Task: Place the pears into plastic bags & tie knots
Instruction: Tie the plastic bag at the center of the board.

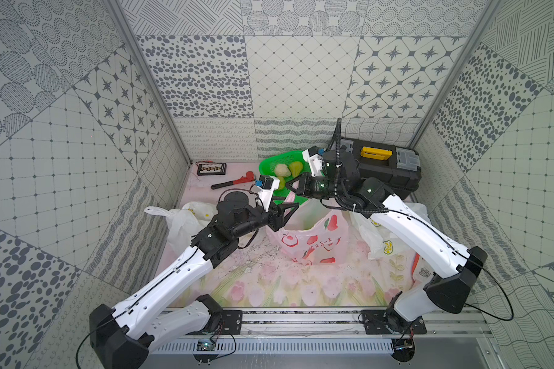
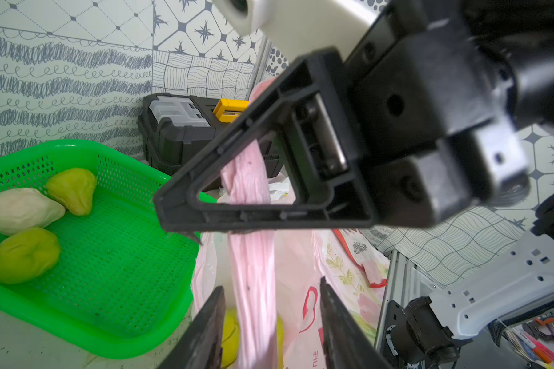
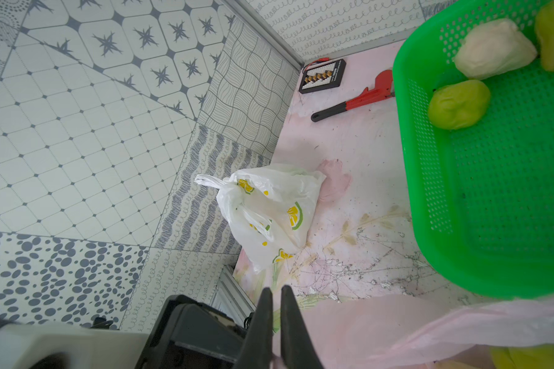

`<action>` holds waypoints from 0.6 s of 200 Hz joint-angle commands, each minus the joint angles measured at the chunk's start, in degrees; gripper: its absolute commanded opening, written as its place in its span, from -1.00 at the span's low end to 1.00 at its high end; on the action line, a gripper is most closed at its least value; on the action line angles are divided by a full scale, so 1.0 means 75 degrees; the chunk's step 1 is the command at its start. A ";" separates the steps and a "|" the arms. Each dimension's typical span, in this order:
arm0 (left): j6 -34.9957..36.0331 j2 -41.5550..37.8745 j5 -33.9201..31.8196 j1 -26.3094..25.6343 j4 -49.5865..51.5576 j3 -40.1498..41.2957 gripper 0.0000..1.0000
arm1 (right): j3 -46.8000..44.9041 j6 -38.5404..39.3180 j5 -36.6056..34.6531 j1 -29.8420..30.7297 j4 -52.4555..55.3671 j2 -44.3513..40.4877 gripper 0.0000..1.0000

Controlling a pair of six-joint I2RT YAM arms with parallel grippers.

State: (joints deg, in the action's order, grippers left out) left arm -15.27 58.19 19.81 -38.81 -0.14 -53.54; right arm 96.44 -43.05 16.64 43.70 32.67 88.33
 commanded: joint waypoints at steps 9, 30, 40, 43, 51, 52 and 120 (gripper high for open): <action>0.0840 0.0205 0.0298 0.0068 0.0854 -0.0142 -0.11 | 0.0289 0.0279 0.0398 0.0029 -0.0416 -0.0270 -0.80; 0.0864 0.0426 0.0326 0.0100 0.0691 -0.0115 -0.25 | 0.0260 0.0277 0.0458 0.0024 -0.0469 -0.0304 -0.80; 0.0816 0.0499 0.0323 0.0146 0.0633 -0.0138 -0.49 | 0.0234 0.0290 0.0493 0.0021 -0.0470 -0.0317 -0.79; 0.0801 0.0511 0.0332 0.0163 0.0600 -0.0139 -0.57 | 0.0231 0.0301 0.0508 0.0021 -0.0457 -0.0326 -0.78; 0.0739 0.0534 0.0329 0.0186 0.0522 -0.0139 -0.78 | 0.0219 0.0343 0.0511 -0.0002 -0.0404 -0.0339 -0.69; 0.0731 0.0542 0.0326 0.0196 0.0511 -0.0139 -0.80 | 0.0219 0.0352 0.0511 -0.0008 -0.0399 -0.0346 -0.68; -0.0027 0.0625 -0.0174 0.0895 0.1370 -0.0424 -1.00 | -0.1115 0.1396 0.1033 -0.1622 0.0131 -0.2248 0.11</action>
State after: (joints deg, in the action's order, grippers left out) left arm -13.02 62.06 19.53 -34.24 5.61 -54.39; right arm 92.29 -37.06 22.24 35.79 33.01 79.18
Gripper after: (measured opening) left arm 0.047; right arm 0.541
